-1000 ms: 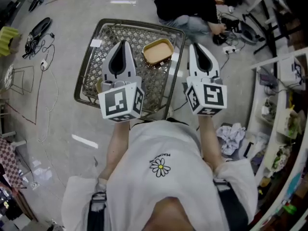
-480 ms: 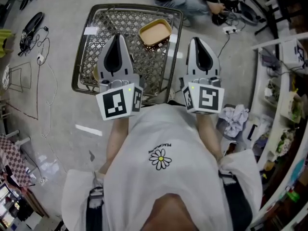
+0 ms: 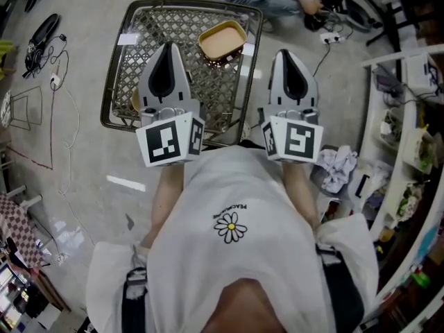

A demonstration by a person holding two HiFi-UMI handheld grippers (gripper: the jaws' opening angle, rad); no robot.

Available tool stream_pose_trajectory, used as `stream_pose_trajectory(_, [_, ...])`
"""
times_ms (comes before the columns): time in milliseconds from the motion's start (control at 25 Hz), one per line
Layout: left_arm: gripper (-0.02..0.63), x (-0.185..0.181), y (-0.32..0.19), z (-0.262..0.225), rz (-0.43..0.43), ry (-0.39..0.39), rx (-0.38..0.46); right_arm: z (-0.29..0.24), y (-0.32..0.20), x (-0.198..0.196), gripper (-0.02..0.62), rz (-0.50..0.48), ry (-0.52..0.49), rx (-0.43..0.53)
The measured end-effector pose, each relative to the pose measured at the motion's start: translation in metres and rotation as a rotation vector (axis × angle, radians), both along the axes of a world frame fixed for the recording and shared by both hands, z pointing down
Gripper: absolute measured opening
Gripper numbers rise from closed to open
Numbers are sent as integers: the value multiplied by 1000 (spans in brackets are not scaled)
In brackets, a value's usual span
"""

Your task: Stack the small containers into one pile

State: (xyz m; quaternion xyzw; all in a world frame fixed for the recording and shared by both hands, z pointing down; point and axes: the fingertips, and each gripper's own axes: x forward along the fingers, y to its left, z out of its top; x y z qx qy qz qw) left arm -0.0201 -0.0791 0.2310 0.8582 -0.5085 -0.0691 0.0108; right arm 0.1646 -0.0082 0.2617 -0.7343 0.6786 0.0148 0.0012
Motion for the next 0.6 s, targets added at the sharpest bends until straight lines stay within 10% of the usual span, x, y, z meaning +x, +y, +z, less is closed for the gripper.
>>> stream_pose_trajectory(600, [21,-12,4,1,28,24,-24,-6,12,-6,32,48,-9,5])
